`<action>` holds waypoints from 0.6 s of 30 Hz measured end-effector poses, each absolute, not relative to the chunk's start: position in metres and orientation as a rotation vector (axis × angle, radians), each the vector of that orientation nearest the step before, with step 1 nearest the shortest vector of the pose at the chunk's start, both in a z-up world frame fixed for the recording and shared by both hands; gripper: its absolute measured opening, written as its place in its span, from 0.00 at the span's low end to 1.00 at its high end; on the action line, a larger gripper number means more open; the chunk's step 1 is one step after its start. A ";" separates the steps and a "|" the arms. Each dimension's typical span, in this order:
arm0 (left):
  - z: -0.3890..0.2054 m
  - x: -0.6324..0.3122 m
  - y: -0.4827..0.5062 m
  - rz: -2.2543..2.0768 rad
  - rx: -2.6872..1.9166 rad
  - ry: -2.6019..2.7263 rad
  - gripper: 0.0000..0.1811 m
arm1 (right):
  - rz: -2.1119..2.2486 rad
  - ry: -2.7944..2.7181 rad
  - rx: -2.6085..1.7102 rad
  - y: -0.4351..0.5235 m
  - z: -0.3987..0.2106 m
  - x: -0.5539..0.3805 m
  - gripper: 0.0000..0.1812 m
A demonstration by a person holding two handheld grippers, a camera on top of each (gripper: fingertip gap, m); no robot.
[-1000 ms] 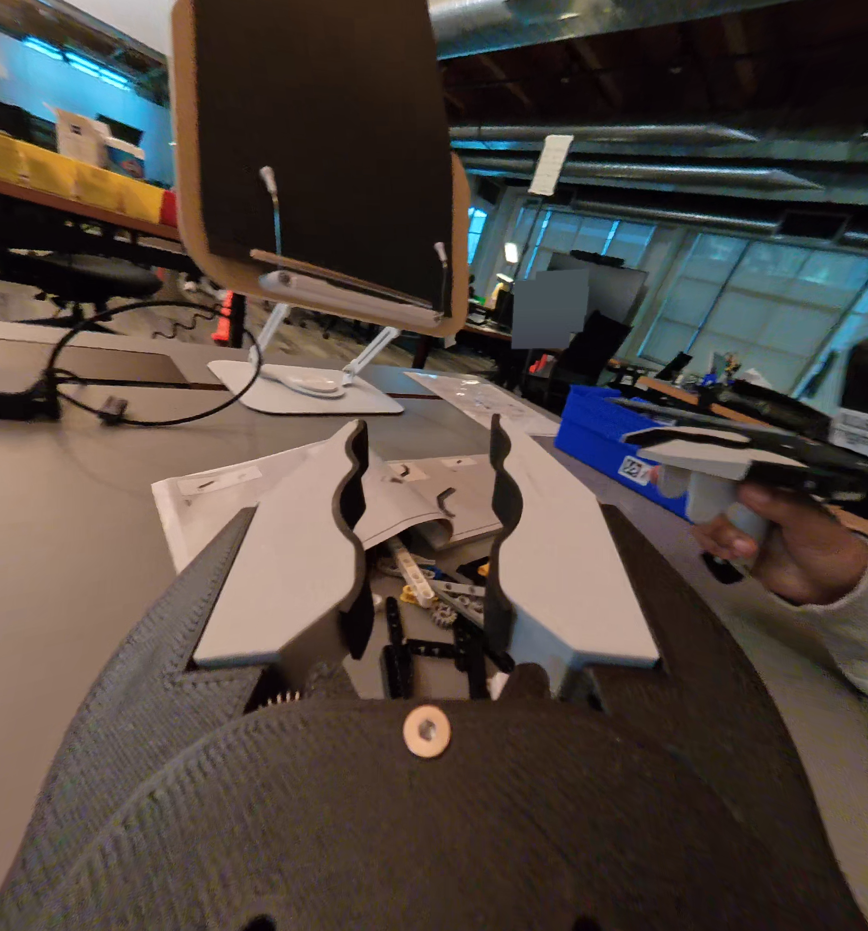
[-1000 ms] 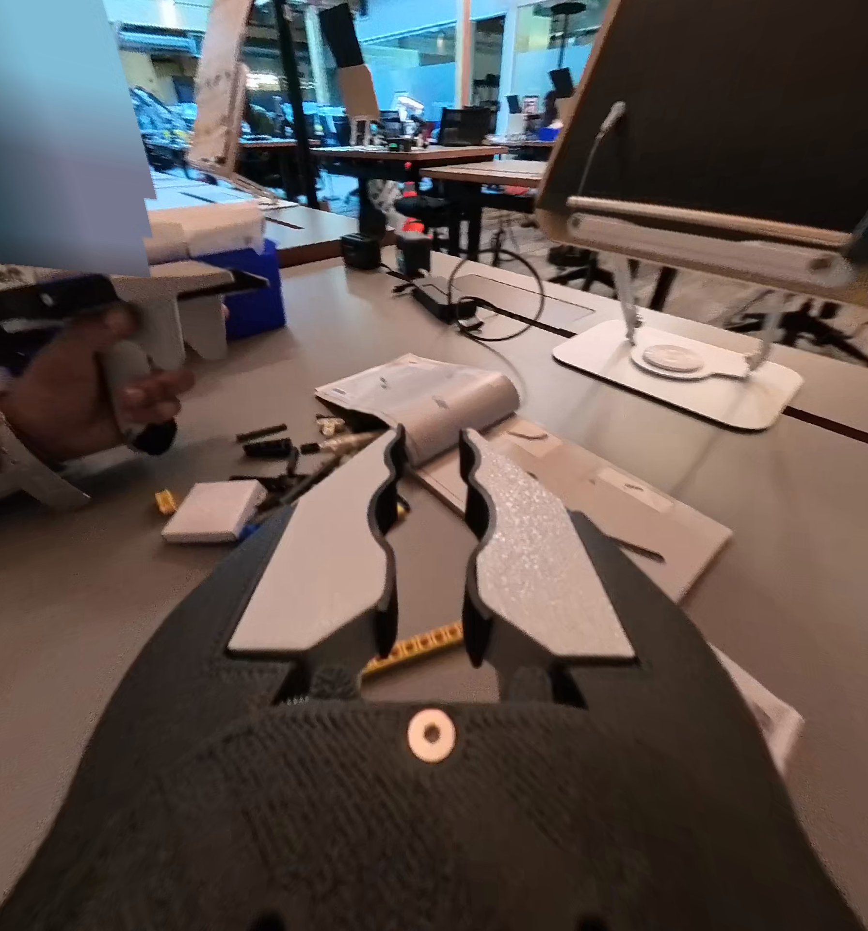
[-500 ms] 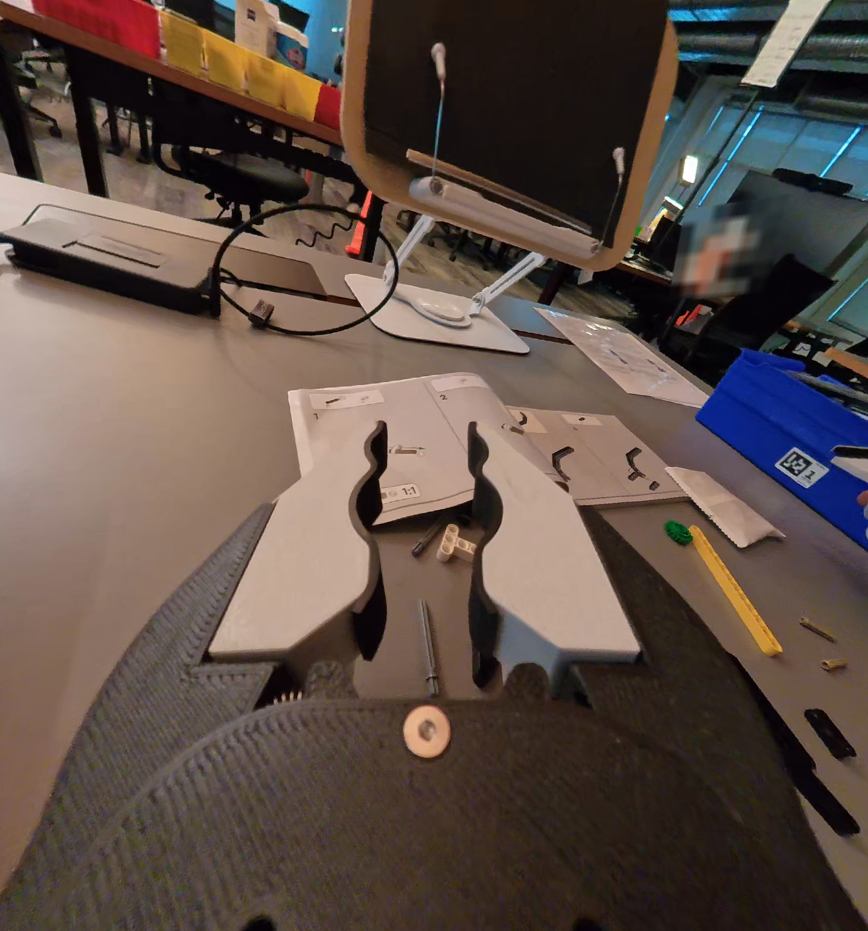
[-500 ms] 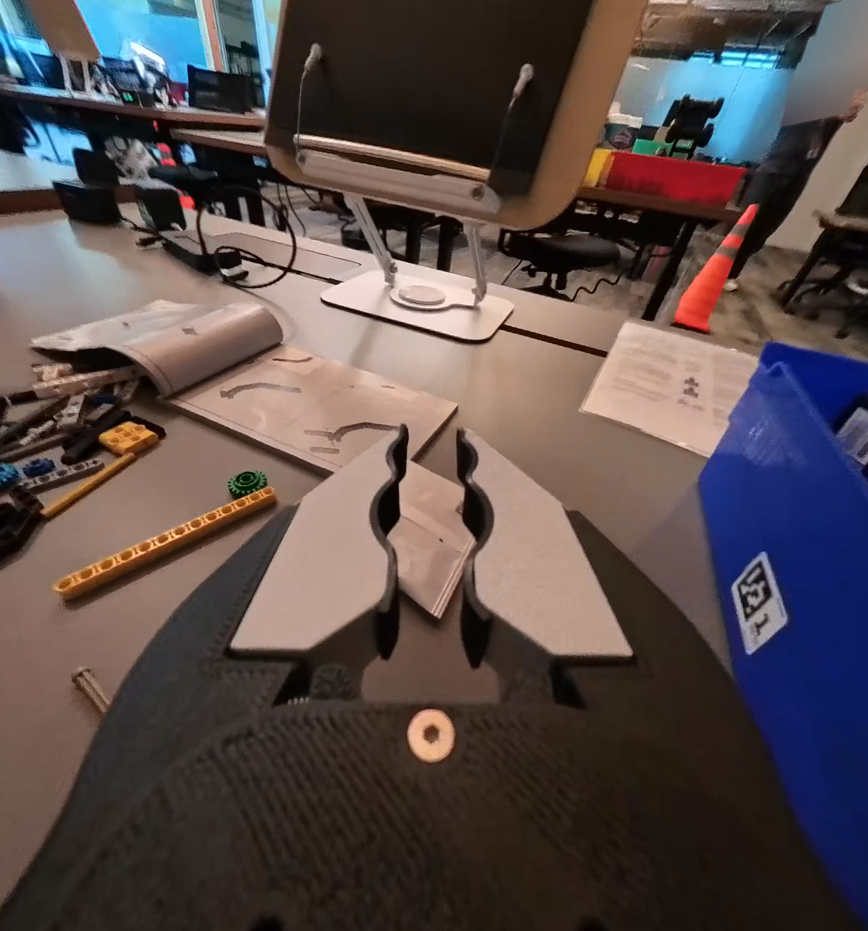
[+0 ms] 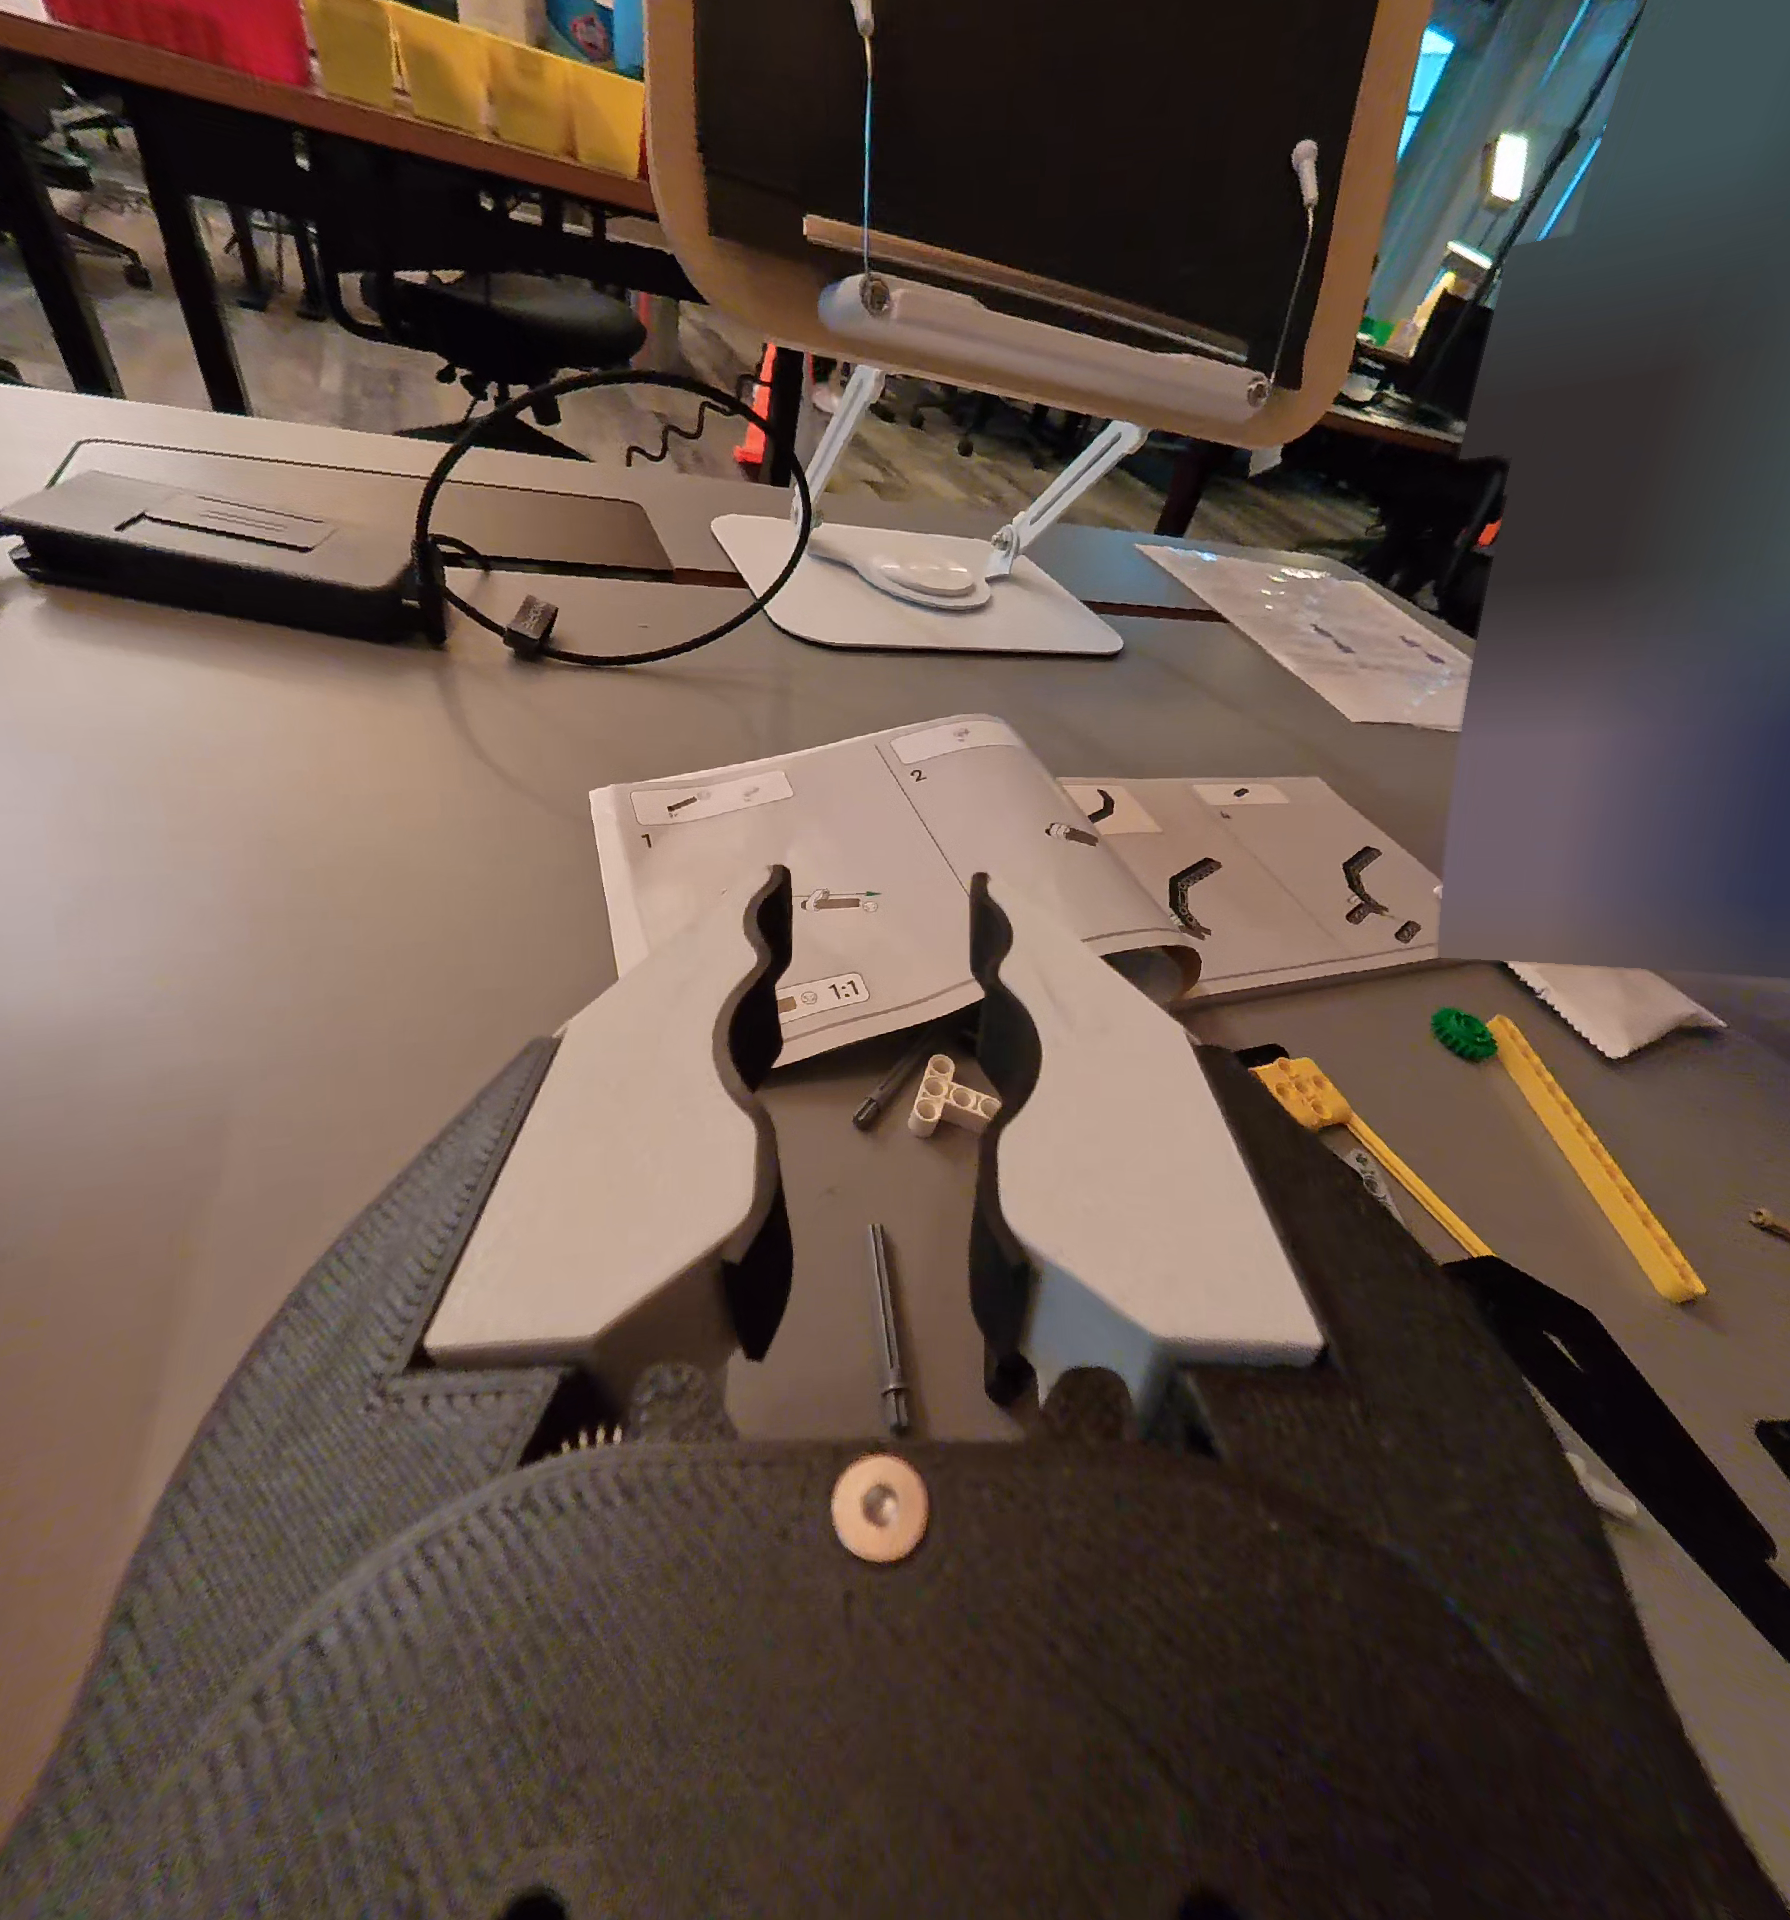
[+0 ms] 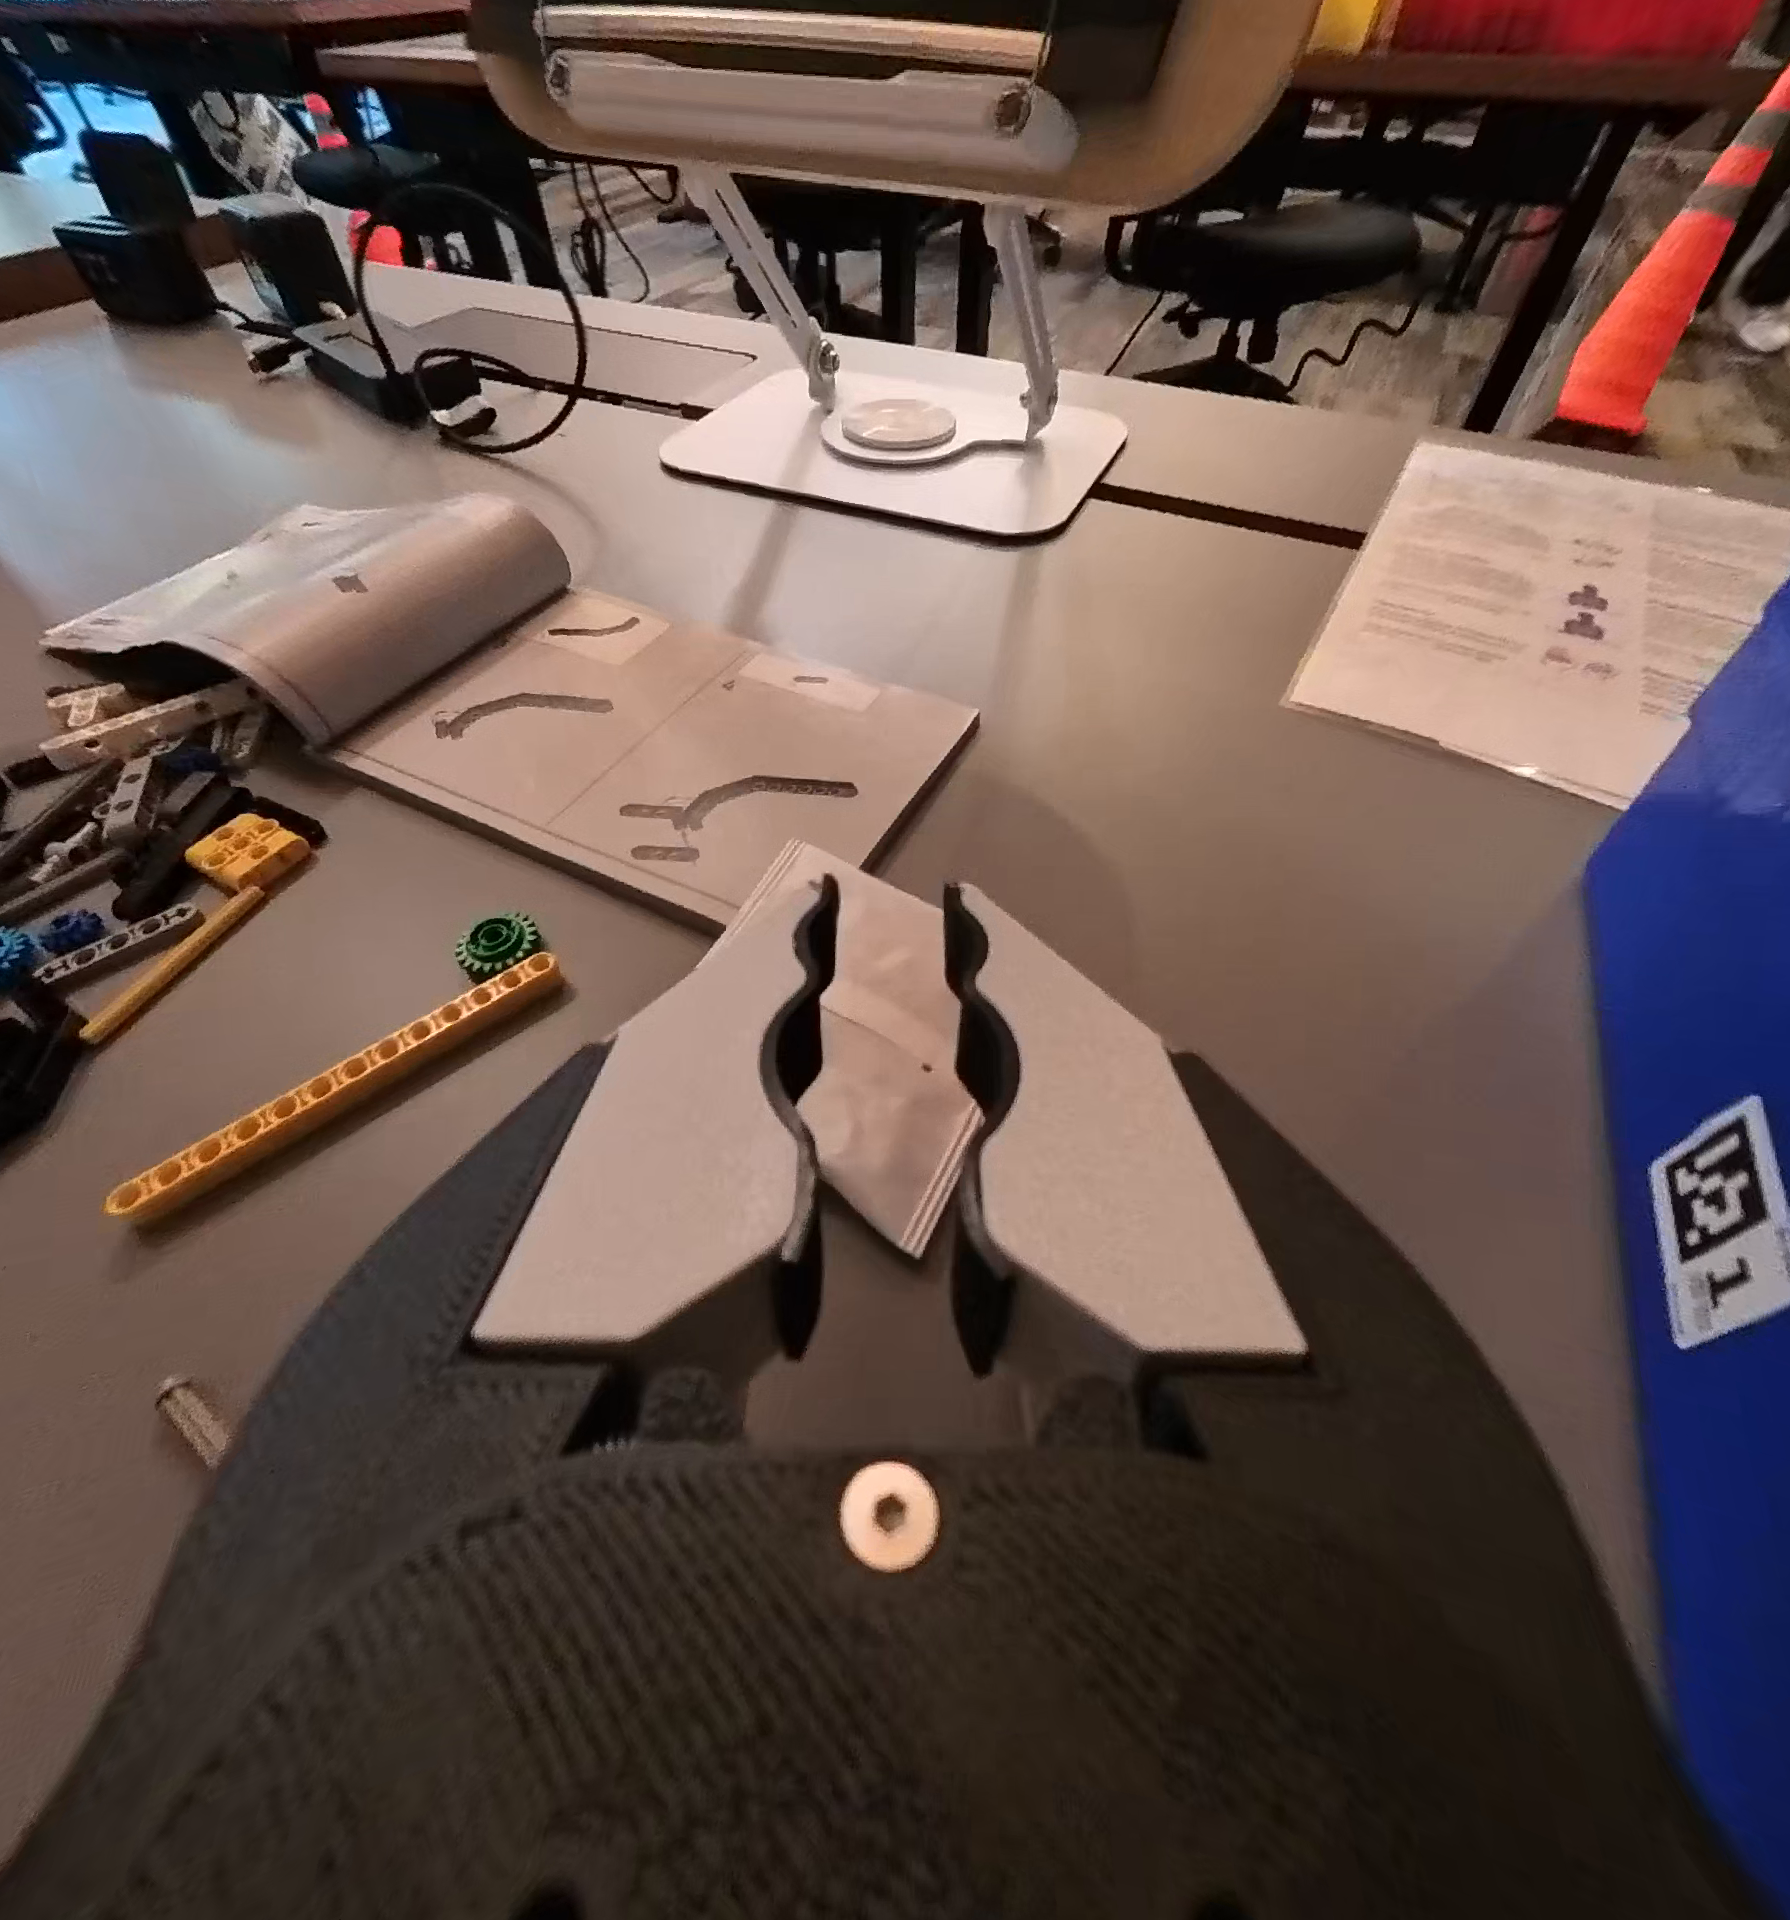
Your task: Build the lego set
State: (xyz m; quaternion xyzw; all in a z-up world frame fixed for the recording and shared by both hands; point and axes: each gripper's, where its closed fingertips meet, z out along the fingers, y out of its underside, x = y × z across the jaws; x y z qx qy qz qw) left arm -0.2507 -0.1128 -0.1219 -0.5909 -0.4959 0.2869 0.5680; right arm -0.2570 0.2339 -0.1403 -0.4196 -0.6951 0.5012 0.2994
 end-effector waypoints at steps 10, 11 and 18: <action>-0.128 -0.253 -0.107 0.655 -1.447 -1.169 0.19 | 1.360 -1.817 -1.176 0.237 -0.140 -0.280 0.08; -0.129 -0.253 -0.106 0.659 -1.455 -1.167 0.20 | 1.354 -1.832 -1.174 0.235 -0.142 -0.282 0.08; -0.128 -0.252 -0.102 0.690 -1.485 -1.148 0.21 | 1.376 -1.839 -1.181 0.231 -0.142 -0.289 0.08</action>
